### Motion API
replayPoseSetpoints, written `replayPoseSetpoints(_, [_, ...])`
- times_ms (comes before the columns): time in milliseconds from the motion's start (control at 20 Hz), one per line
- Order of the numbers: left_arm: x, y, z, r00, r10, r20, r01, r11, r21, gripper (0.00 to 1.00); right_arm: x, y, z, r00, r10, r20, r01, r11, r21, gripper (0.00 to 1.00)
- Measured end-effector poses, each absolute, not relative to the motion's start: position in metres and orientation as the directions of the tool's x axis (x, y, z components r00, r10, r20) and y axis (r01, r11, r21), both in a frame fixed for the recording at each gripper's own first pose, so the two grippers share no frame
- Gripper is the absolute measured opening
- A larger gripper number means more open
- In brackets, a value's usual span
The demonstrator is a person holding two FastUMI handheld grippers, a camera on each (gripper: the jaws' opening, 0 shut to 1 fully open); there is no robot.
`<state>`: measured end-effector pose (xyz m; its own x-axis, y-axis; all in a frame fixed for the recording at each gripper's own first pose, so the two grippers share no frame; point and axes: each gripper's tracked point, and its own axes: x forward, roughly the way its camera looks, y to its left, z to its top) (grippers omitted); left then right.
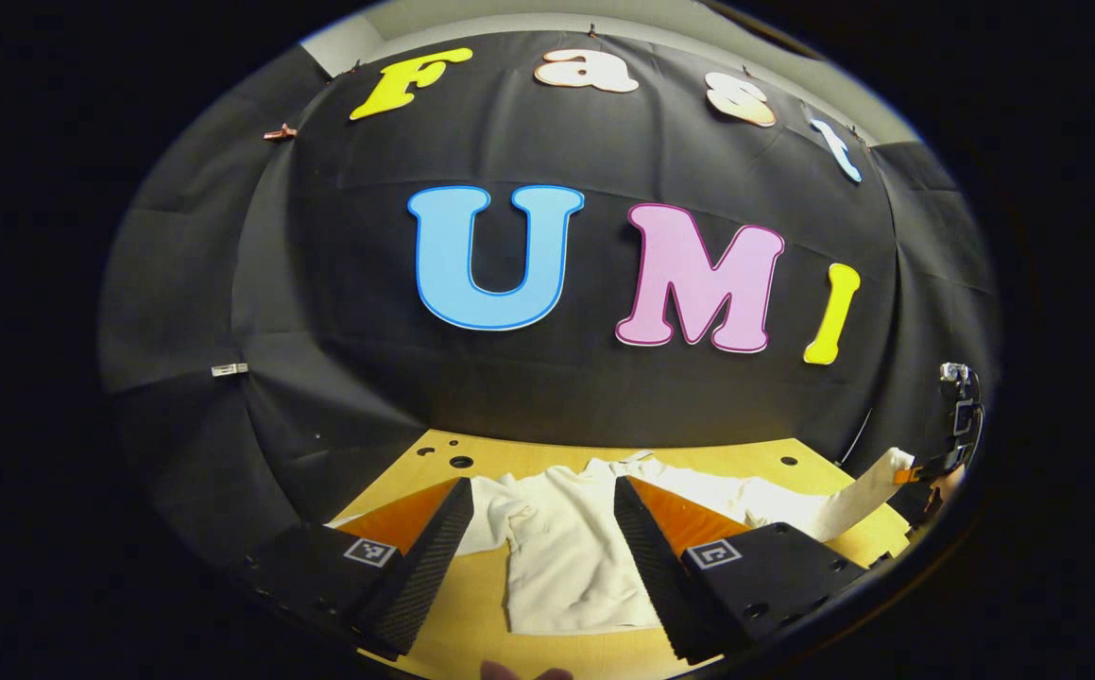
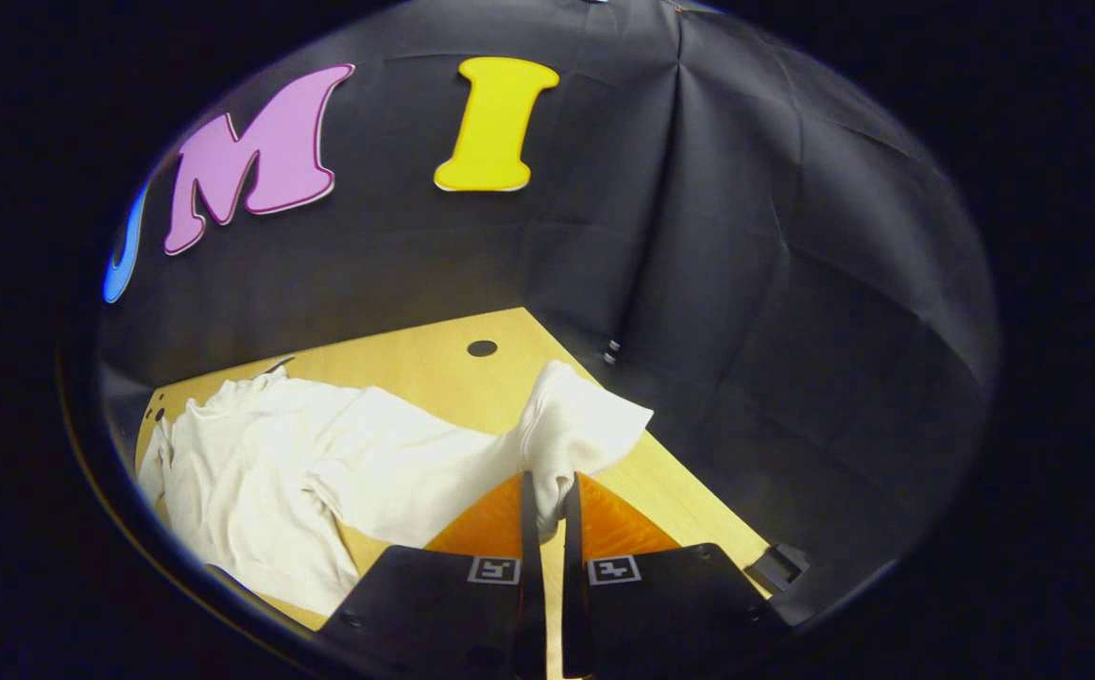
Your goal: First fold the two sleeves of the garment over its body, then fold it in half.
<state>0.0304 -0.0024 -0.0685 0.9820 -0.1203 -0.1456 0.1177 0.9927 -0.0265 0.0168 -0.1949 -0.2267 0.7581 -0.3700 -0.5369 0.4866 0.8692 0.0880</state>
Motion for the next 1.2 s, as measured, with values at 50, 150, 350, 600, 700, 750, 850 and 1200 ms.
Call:
replayPoseSetpoints(50, [0.03,0.004,-0.068,0.982,-0.119,-0.143,0.116,0.993,-0.031,0.95,0.019,-0.184,-0.218,0.773,-0.36,-0.523,0.472,0.877,0.094,0.11])
replayPoseSetpoints(150, [0.028,0.018,-0.07,0.983,-0.115,-0.144,0.11,0.993,-0.042,0.95,0.026,-0.157,-0.196,0.804,-0.335,-0.492,0.441,0.89,0.113,0.11])
replayPoseSetpoints(350, [0.025,0.048,-0.071,0.985,-0.101,-0.141,0.093,0.994,-0.063,0.95,0.05,-0.099,-0.154,0.868,-0.277,-0.411,0.359,0.923,0.137,0.11])
replayPoseSetpoints(600, [0.02,0.083,-0.075,0.986,-0.082,-0.143,0.072,0.995,-0.073,0.95,0.09,-0.021,-0.123,0.917,-0.189,-0.351,0.262,0.949,0.173,0.11])
replayPoseSetpoints(700, [0.018,0.095,-0.078,0.986,-0.074,-0.147,0.063,0.995,-0.08,0.95,0.107,0.007,-0.116,0.929,-0.156,-0.334,0.225,0.958,0.177,0.11])
replayPoseSetpoints(750, [0.018,0.102,-0.078,0.987,-0.07,-0.147,0.059,0.995,-0.081,0.95,0.115,0.021,-0.113,0.935,-0.141,-0.325,0.207,0.962,0.178,0.11])
replayPoseSetpoints(850, [0.017,0.116,-0.081,0.987,-0.058,-0.15,0.046,0.996,-0.081,0.96,0.128,0.052,-0.108,0.945,-0.101,-0.312,0.164,0.97,0.18,0.11])
replayPoseSetpoints(1200, [0.025,0.164,-0.097,0.983,-0.013,-0.182,-0.006,0.994,-0.105,0.95,0.161,0.16,-0.121,0.944,0.063,-0.325,-0.016,0.989,0.146,0.11])
